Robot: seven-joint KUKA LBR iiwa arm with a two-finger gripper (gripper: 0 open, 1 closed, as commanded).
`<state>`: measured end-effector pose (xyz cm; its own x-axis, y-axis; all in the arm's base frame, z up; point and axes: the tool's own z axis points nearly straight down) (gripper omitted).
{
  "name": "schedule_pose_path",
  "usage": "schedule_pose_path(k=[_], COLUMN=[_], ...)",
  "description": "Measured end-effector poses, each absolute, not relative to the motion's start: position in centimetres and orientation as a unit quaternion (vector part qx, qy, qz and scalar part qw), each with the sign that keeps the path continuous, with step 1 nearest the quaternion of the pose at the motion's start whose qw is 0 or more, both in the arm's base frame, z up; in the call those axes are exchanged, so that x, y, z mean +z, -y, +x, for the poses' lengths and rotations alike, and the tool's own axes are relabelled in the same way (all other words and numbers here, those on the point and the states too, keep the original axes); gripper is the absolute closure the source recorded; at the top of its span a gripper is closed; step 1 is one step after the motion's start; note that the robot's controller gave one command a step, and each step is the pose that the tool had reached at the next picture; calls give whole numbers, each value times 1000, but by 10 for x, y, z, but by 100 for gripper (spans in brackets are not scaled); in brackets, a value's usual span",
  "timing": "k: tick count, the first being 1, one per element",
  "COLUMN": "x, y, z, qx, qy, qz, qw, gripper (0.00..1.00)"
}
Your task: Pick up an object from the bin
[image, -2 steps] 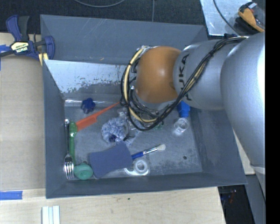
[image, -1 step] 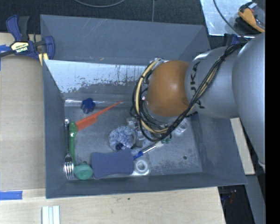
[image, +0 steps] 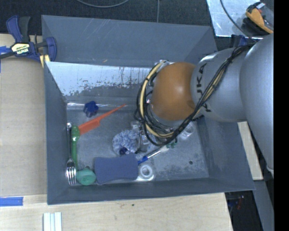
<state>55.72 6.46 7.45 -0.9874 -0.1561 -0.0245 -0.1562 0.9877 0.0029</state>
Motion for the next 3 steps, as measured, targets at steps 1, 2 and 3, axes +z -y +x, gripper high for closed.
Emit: schedule_pose_path(k=[1,2,3], x=[167,198,283], y=[-67,-61,-73], z=[563,561,571], qx=[2,2,2], qy=[-997,-997,-997], qz=[-78,-74,-73], qw=[11,12,13], gripper=[100,100,100])
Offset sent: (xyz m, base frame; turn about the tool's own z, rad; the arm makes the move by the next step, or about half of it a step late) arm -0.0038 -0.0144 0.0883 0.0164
